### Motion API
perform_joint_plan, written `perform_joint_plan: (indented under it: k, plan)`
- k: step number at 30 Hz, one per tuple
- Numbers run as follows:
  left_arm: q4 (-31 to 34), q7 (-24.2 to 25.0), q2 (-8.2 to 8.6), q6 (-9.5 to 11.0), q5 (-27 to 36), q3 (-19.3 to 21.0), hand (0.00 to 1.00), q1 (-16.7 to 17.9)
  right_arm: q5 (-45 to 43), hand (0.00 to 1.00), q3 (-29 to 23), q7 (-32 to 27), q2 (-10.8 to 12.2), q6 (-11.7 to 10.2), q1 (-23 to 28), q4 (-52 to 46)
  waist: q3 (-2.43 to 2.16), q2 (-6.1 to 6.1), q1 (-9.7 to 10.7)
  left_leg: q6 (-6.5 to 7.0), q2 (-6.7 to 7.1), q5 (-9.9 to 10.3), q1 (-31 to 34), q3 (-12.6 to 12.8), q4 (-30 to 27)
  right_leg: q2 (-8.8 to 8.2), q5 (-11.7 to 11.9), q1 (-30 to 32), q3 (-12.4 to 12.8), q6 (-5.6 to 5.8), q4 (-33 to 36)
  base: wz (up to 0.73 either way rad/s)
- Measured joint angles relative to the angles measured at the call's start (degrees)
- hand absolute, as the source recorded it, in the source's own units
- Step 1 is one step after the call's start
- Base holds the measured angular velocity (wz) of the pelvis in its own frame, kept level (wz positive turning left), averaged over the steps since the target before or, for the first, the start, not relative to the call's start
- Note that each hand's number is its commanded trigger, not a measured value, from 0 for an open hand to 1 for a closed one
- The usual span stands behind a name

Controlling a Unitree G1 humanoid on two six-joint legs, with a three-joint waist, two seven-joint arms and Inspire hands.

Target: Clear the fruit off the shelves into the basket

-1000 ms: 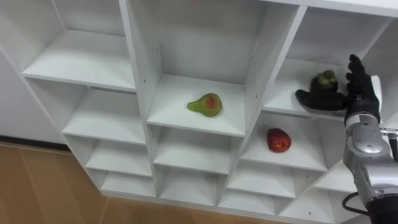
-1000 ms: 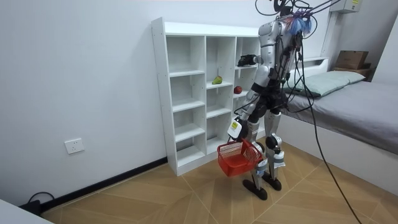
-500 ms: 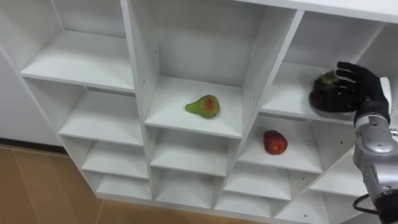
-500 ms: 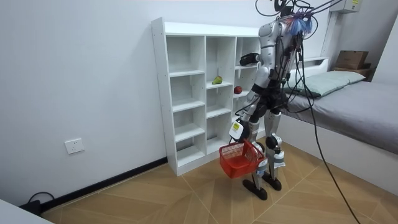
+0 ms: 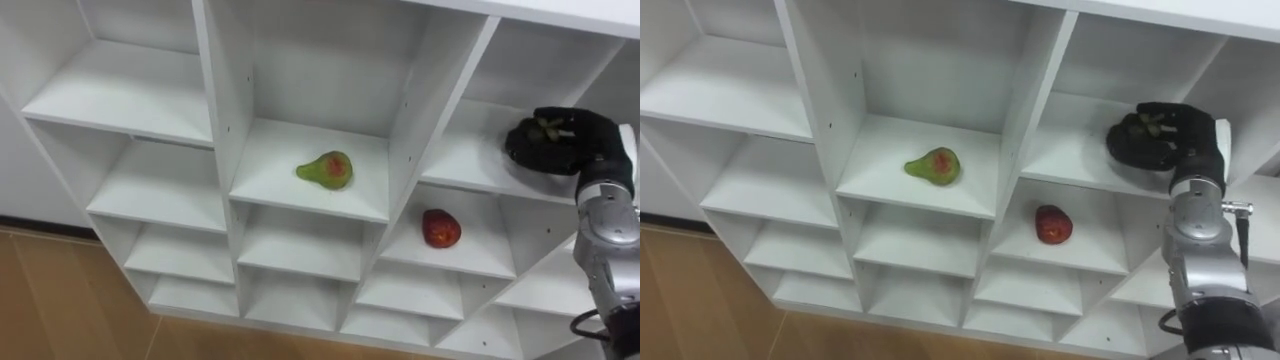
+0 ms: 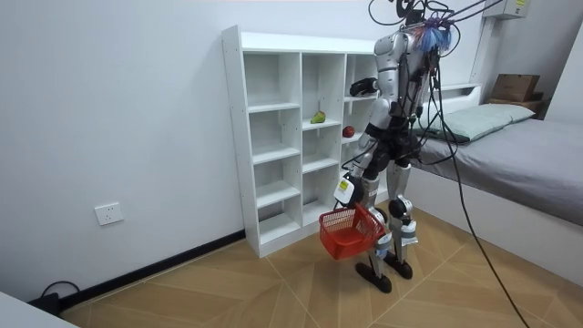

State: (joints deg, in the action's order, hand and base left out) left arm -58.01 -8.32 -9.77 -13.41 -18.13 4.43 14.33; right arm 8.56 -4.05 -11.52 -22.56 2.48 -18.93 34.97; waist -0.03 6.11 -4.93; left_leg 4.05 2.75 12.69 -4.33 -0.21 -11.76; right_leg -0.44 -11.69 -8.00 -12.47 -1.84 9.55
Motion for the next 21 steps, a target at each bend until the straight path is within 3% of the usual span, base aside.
perform_joint_plan:
  k: [11, 16, 17, 21]
  plan:
    - [-1.33, -0.01, -0.01, 0.79, -0.04, 0.02, 1.00, -0.97, -4.20, 1.00, 0.55, 1.96, 0.21, 0.17, 0.72, -4.26, -0.20, -0.81, 0.28, 0.00, -0.09, 0.00, 0.04, 1.37, 0.03, 0.04, 0.00, 0.43, 1.22, 0.00, 0.04, -0.05]
    - [-1.05, -0.19, -0.01, 1.47, -0.03, -0.02, 1.00, -1.33, -7.10, 1.00, 0.60, 2.85, 0.64, 0.43, 5.09, -11.72, -0.57, -1.29, 0.55, 0.01, -0.07, -0.01, 0.00, 1.55, 0.06, -0.01, 0.00, 0.59, 1.42, 0.00, 0.10, -0.01]
    - [-1.04, -0.24, -0.01, 1.70, -0.04, -0.01, 1.00, -1.34, -7.26, 1.00, 0.61, 2.99, 0.76, 1.31, 6.49, -14.24, -0.57, -1.36, 0.68, 0.01, -0.11, -0.01, -0.14, 1.65, 0.07, 0.00, 0.00, 0.58, 1.48, 0.00, 0.09, 0.00]
    - [-1.05, -0.23, 0.23, 2.74, 0.04, -0.13, 1.00, -1.56, -9.11, 1.00, 0.71, 3.25, 2.73, 1.41, 13.90, -25.65, -0.24, -1.90, 1.13, 0.01, -0.13, -0.01, -0.14, 1.66, 0.09, 0.02, 0.00, 0.68, 1.58, 0.00, 0.08, 0.00]
